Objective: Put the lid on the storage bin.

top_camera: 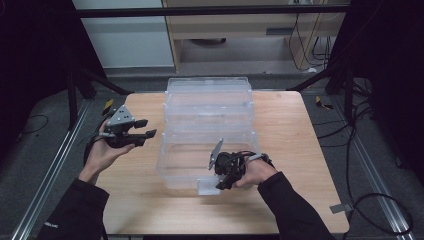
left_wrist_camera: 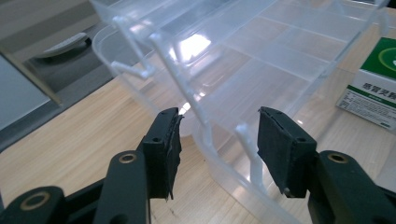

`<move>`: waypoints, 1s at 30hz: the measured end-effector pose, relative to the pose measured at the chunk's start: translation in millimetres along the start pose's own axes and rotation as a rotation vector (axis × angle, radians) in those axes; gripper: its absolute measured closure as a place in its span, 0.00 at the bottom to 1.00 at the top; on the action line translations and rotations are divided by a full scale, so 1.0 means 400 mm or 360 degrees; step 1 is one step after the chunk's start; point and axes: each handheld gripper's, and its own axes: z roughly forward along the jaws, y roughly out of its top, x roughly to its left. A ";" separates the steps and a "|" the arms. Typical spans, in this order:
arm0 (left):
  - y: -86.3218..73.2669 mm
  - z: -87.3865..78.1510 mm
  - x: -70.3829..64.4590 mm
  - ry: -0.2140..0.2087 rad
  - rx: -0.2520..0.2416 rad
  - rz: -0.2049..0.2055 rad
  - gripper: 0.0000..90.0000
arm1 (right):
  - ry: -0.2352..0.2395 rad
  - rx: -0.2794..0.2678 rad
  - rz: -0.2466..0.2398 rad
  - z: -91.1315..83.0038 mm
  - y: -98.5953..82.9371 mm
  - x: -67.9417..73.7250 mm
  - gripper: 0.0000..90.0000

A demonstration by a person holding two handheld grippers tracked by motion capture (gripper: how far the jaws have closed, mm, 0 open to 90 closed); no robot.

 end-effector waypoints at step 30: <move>0.244 0.079 0.003 -0.0289 0.0191 0.0625 0.48 | 0.0000 -0.0006 -0.0026 -0.001 -0.002 0.002 0.70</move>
